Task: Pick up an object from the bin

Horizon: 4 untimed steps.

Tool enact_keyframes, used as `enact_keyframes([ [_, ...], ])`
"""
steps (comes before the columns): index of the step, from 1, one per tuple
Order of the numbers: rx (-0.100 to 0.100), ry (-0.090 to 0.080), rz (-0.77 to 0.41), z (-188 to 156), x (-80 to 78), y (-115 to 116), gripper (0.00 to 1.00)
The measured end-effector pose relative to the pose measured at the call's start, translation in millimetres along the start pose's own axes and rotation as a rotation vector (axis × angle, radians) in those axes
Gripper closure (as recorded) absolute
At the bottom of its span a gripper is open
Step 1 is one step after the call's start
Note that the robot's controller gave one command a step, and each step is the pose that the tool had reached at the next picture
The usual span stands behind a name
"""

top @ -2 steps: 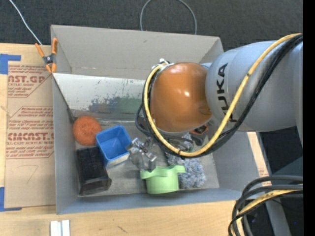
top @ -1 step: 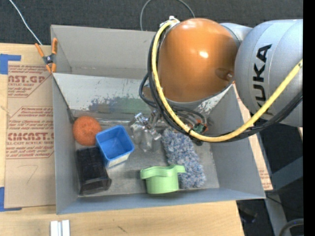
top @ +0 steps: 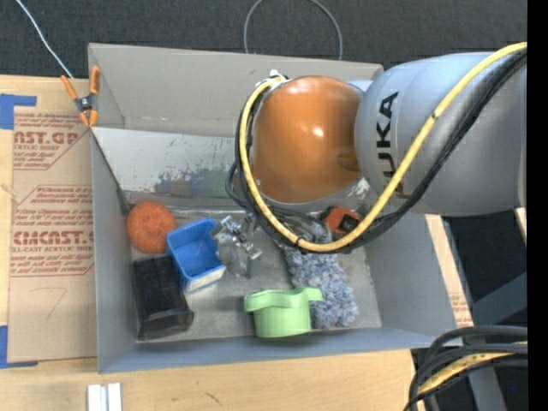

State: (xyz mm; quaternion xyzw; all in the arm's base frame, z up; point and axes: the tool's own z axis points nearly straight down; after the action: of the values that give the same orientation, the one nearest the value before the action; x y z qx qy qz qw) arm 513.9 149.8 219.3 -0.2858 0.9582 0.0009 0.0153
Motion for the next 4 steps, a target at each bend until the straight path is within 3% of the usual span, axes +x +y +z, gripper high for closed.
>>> enact_keyframes([
  [1, -0.001, -0.003, -0.321, 77, -57.3, 22, 1.0],
  [2, 0.0, -0.004, -0.468, 70, -11.2, -5, 1.0],
  [3, 0.008, -0.012, -0.6, 95, -21.1, -24, 1.0],
  [4, 0.012, -0.021, -0.73, 100, -25.0, -22, 1.0],
])
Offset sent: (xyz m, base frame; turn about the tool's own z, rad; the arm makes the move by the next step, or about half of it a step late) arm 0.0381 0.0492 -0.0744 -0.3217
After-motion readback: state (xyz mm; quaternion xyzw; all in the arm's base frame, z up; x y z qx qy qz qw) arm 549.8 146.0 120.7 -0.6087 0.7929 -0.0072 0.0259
